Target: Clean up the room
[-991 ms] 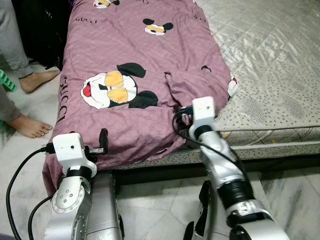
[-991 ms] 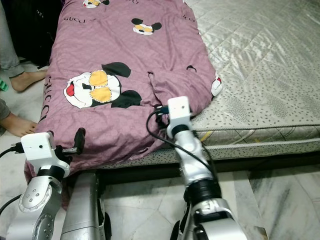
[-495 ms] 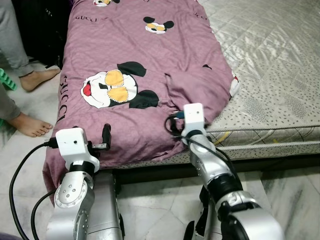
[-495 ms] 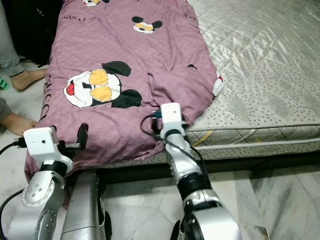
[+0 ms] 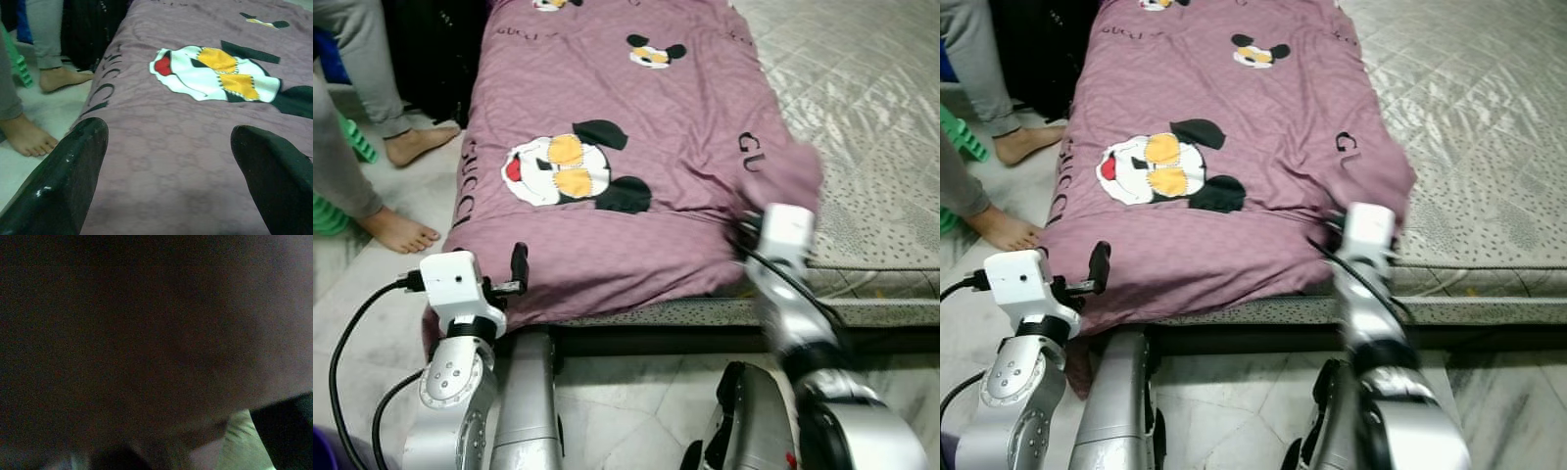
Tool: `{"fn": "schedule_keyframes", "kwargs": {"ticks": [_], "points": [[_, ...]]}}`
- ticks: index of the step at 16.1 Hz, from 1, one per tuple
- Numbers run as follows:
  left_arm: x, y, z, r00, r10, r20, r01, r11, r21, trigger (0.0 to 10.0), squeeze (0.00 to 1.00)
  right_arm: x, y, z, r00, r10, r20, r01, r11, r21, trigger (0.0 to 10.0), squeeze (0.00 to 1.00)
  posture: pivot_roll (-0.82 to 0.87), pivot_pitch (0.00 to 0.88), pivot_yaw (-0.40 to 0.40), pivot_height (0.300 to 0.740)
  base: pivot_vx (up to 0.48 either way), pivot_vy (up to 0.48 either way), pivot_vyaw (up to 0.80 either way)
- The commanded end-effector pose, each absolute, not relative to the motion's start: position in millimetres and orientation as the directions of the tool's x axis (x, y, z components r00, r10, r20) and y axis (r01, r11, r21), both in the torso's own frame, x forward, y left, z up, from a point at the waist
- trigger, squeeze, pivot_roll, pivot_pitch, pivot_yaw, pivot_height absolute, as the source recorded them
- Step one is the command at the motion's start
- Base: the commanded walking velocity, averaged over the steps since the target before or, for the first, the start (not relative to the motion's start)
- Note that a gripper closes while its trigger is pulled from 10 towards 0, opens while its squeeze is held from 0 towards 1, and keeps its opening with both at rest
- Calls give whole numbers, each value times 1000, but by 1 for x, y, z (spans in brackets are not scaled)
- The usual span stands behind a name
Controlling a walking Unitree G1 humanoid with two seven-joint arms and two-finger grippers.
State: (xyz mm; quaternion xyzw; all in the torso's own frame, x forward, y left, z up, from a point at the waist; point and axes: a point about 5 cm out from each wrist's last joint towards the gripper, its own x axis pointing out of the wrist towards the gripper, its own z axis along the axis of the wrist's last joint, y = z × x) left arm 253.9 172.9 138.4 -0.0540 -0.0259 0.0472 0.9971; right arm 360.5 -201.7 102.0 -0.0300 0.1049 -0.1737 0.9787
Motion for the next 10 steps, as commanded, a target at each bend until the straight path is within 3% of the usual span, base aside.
{"fn": "schedule_keyframes", "kwargs": {"ticks": [1,6,10], "points": [[253,173,136,994,105,33,-102,989,-104,10000,0,342,-234,84,849,-461,-258,434,887,-156,10000,0,66,220,-60,495,0,0,0],[252,174,132,994,105,21,-102,989,-109,10000,0,267,-295,60,752,-576,-319,482,812,-329,10000,0,29,221,-57,495,0,0,0],[256,171,131,996,86,19,-83,990,-116,10000,0,211,-296,51,731,-547,-407,407,829,-383,10000,0,4,210,-47,495,0,0,0]]}}
